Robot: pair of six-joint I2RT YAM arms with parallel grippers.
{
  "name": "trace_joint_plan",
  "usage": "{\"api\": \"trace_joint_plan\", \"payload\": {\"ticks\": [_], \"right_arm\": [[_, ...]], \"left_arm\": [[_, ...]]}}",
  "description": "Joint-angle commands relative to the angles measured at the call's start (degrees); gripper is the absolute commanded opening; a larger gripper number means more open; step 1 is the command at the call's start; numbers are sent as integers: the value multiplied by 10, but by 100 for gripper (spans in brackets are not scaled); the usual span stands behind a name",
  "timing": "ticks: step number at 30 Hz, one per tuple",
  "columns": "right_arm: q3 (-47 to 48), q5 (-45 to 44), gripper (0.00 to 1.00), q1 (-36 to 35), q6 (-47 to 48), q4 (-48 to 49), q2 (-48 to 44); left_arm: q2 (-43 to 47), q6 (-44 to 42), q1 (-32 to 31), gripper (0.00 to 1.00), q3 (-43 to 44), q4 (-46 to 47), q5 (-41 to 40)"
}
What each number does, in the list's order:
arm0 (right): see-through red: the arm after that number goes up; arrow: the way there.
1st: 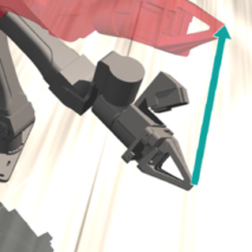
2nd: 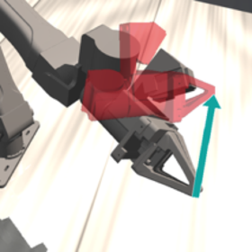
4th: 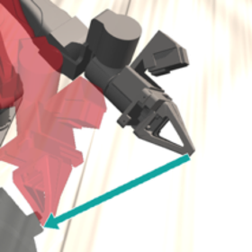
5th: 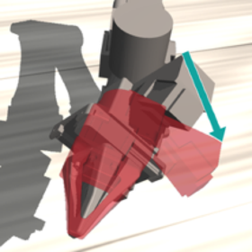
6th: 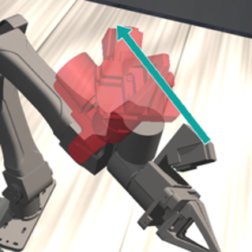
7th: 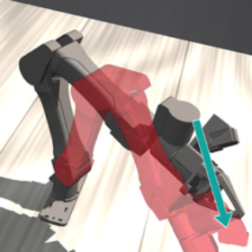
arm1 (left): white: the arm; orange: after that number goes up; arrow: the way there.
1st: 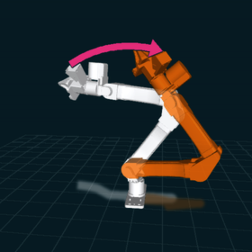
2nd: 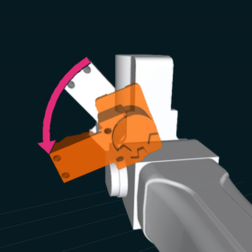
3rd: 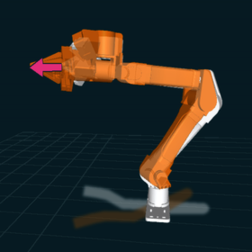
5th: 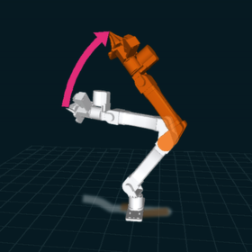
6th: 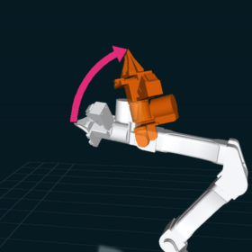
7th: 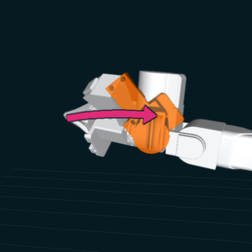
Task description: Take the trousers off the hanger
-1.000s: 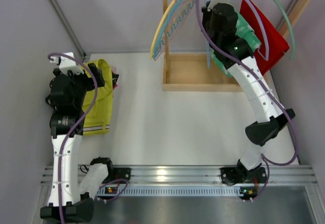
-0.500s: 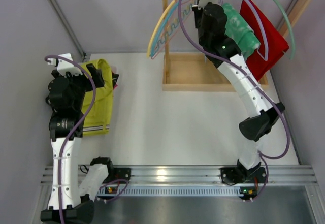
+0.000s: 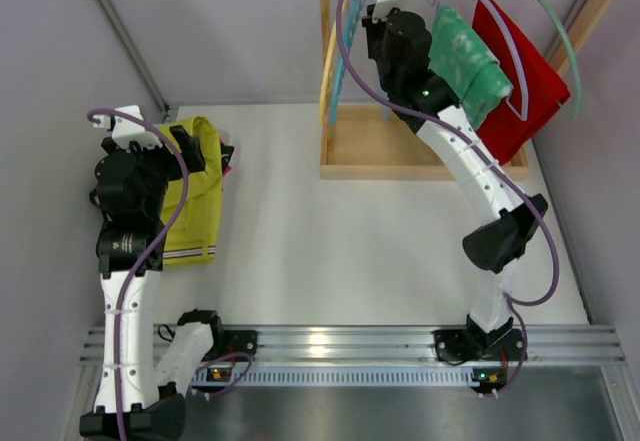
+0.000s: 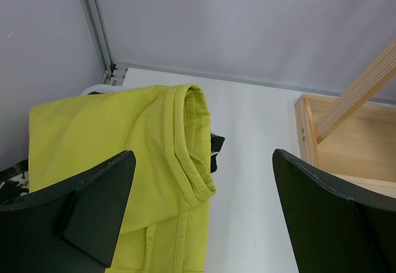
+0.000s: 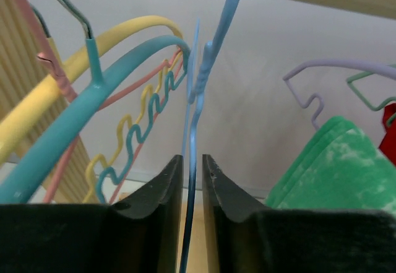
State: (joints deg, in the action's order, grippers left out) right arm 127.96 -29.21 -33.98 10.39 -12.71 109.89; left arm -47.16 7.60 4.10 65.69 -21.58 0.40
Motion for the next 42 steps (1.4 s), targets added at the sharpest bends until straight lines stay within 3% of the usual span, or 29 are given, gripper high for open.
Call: {"api": "trace_joint_plan", "payload": {"ticks": [1,2,3,9,23,30,35,42], "right_arm": [[26,24,20,-18,-10,16,0],[24,24,32,-18,-11,17,-4],[22,25,37,-18,-13,15,-8],[-6,49,50,-17,-44,-1,-57],[-115,71,57,-14,-99,-56,-200],[-179,138,63,10,-126,-102,-284],[-171,243,73,100,-165,-193,-310],[-158,413,78,275,-171,-241,-333]], "left_arm": [[4,8,2,99,8,5,6],[4,7,3,99,8,5,7],[4,7,3,99,9,4,7],[1,8,3,99,16,5,9],[-7,15,2,98,29,5,20],[-7,-6,2,99,27,4,51],[-3,-22,3,98,25,5,162],[-12,-3,2,98,25,5,184]]}}
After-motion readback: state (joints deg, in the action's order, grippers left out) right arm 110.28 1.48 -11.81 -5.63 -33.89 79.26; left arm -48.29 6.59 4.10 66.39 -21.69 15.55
